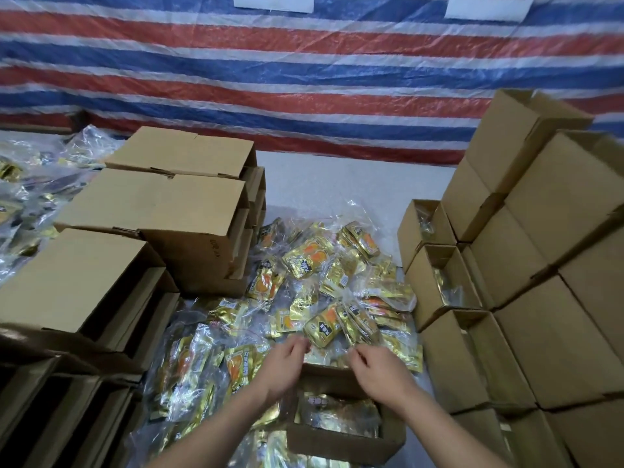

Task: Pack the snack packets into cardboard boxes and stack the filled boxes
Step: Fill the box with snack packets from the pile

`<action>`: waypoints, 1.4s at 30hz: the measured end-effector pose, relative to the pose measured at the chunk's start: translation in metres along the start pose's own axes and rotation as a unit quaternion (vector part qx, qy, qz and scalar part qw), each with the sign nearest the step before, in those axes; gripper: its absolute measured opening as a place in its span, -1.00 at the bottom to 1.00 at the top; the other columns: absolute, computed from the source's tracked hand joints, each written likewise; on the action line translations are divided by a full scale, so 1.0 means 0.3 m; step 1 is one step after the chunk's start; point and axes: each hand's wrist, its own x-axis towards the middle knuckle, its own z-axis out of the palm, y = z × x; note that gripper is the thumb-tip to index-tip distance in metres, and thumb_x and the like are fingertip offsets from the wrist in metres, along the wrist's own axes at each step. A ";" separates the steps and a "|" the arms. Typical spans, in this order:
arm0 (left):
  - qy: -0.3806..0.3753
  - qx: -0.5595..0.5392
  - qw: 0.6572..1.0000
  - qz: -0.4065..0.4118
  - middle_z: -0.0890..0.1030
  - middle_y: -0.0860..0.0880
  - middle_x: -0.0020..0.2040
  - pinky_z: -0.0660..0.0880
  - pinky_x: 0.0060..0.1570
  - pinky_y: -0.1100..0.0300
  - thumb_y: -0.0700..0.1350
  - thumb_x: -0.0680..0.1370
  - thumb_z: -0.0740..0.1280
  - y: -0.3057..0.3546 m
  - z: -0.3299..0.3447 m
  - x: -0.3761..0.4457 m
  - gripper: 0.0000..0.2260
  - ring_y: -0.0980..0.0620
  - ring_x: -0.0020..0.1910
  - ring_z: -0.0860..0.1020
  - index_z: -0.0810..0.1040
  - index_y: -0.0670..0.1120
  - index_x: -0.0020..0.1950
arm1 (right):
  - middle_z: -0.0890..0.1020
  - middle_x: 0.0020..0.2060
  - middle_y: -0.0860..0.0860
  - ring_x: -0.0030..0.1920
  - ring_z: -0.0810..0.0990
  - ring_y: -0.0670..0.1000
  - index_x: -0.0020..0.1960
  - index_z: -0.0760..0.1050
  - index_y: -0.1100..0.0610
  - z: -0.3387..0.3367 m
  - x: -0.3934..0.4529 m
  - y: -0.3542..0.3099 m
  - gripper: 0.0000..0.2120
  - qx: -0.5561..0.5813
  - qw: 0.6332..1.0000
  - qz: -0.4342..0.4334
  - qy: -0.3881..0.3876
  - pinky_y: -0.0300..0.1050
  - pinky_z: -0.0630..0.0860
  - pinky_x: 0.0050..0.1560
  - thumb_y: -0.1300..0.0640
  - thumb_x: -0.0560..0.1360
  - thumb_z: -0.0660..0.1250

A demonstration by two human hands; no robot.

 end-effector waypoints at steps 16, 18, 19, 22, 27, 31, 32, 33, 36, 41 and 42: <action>-0.179 0.709 0.610 0.306 0.32 -0.17 0.50 0.24 0.46 -0.09 -0.11 0.54 0.41 0.330 0.264 0.516 -0.37 -0.17 0.46 0.31 0.22 -0.12 0.54 | 0.56 -0.30 0.01 -0.21 0.55 0.04 -0.27 0.40 0.03 -0.146 0.076 0.116 -0.65 0.122 0.986 0.064 0.095 0.03 0.45 -0.16 -0.08 0.64 0.14; -0.203 0.717 0.598 0.295 0.34 -0.17 0.48 0.24 0.46 -0.10 -0.03 0.53 0.43 0.335 0.302 0.550 -0.35 -0.18 0.45 0.32 0.24 -0.12 0.54 | 0.54 -0.32 -0.02 -0.22 0.54 0.00 -0.29 0.38 0.01 -0.166 0.093 0.134 -0.64 0.137 0.982 0.065 0.110 0.04 0.46 -0.14 -0.08 0.64 0.14; -0.213 0.723 0.592 0.285 0.37 -0.17 0.46 0.26 0.45 -0.10 0.00 0.53 0.44 0.339 0.318 0.562 -0.36 -0.18 0.44 0.34 0.26 -0.12 0.53 | 0.54 -0.33 -0.03 -0.25 0.53 -0.03 -0.30 0.38 0.01 -0.173 0.098 0.145 -0.63 0.146 0.980 0.070 0.117 0.02 0.46 -0.16 -0.10 0.64 0.14; -0.230 0.738 0.573 0.273 0.46 -0.17 0.39 0.33 0.40 -0.08 -0.01 0.54 0.44 0.333 0.356 0.589 -0.44 -0.18 0.37 0.41 0.36 -0.14 0.47 | 0.53 -0.36 -0.02 -0.31 0.51 -0.09 -0.28 0.41 0.05 -0.185 0.105 0.171 -0.61 0.165 0.974 0.088 0.126 -0.11 0.42 -0.27 -0.13 0.63 0.14; -0.243 0.730 0.585 0.255 0.50 -0.14 0.37 0.33 0.39 -0.06 -0.02 0.49 0.50 0.307 0.366 0.606 -0.40 -0.14 0.36 0.46 0.37 -0.12 0.45 | 0.51 -0.37 0.00 -0.34 0.48 -0.09 -0.27 0.40 0.05 -0.184 0.101 0.192 -0.65 0.169 0.975 0.092 0.113 -0.11 0.36 -0.31 -0.07 0.64 0.16; -0.214 0.734 0.594 0.252 0.42 -0.21 0.41 0.30 0.40 -0.08 0.01 0.48 0.49 0.272 0.359 0.607 -0.36 -0.20 0.40 0.37 0.34 -0.17 0.47 | 0.49 -0.39 -0.01 -0.38 0.43 -0.11 -0.27 0.41 0.07 -0.172 0.090 0.189 -0.64 0.185 0.972 0.103 0.102 -0.11 0.33 -0.33 -0.08 0.63 0.17; -0.212 0.737 0.589 0.255 0.39 -0.21 0.43 0.29 0.40 -0.07 0.05 0.48 0.48 0.263 0.356 0.608 -0.34 -0.20 0.42 0.34 0.34 -0.17 0.48 | 0.48 -0.40 -0.01 -0.39 0.41 -0.12 -0.28 0.41 0.06 -0.169 0.088 0.185 -0.64 0.191 0.971 0.104 0.102 -0.12 0.32 -0.33 -0.07 0.63 0.17; -0.213 0.739 0.585 0.259 0.36 -0.22 0.44 0.27 0.40 -0.08 0.09 0.47 0.48 0.253 0.352 0.610 -0.31 -0.21 0.44 0.31 0.33 -0.16 0.49 | 0.48 -0.40 -0.01 -0.39 0.40 -0.12 -0.27 0.43 0.06 -0.167 0.085 0.181 -0.65 0.198 0.969 0.104 0.102 -0.12 0.32 -0.33 -0.07 0.64 0.18; -0.211 0.739 0.581 0.266 0.32 -0.21 0.48 0.23 0.44 -0.10 0.18 0.41 0.50 0.226 0.339 0.609 -0.17 -0.21 0.46 0.28 0.26 -0.15 0.53 | 0.49 -0.41 -0.03 -0.41 0.40 -0.14 -0.28 0.44 0.05 -0.168 0.074 0.169 -0.65 0.210 0.967 0.105 0.100 -0.16 0.33 -0.34 -0.05 0.64 0.18; -0.202 0.709 0.619 0.268 0.51 -0.18 0.31 0.26 0.43 -0.09 0.13 0.45 0.49 0.196 0.313 0.586 -0.23 -0.17 0.30 0.48 0.26 -0.23 0.48 | 0.45 -0.41 -0.04 -0.40 0.37 -0.12 -0.31 0.39 0.04 -0.178 0.053 0.151 -0.64 0.213 0.967 0.102 0.101 -0.15 0.29 -0.34 -0.03 0.65 0.18; -0.197 0.699 0.634 0.267 0.55 -0.16 0.25 0.29 0.40 -0.08 0.11 0.47 0.48 0.198 0.301 0.581 -0.29 -0.16 0.25 0.51 0.29 -0.22 0.45 | 0.45 -0.40 -0.04 -0.39 0.38 -0.12 -0.30 0.39 0.04 -0.182 0.049 0.148 -0.64 0.215 0.966 0.101 0.098 -0.15 0.29 -0.34 -0.03 0.65 0.18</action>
